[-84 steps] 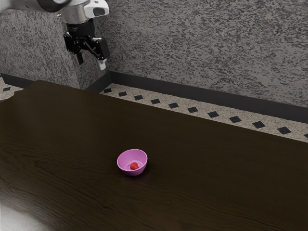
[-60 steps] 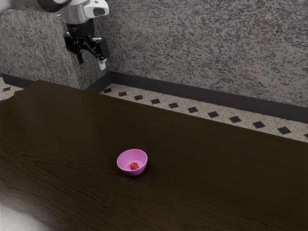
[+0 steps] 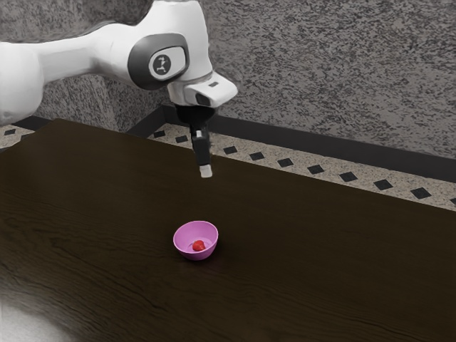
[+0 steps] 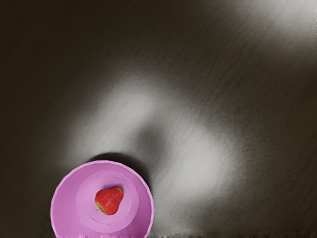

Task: Take strawberry from the bowl

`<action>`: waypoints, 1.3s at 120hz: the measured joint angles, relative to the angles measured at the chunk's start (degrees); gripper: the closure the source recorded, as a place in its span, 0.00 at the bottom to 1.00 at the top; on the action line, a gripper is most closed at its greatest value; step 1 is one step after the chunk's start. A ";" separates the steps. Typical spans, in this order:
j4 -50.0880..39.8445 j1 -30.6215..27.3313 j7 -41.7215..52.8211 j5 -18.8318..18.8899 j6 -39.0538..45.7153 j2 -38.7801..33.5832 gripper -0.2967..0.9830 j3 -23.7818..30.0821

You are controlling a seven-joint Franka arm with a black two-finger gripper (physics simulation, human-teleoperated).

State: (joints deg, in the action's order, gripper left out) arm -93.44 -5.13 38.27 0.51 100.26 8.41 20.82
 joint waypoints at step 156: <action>-24.90 -7.36 50.91 9.67 35.70 9.60 0.54 0.18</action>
State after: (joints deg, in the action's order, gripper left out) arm -118.35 -12.49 89.18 10.18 135.96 18.01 21.00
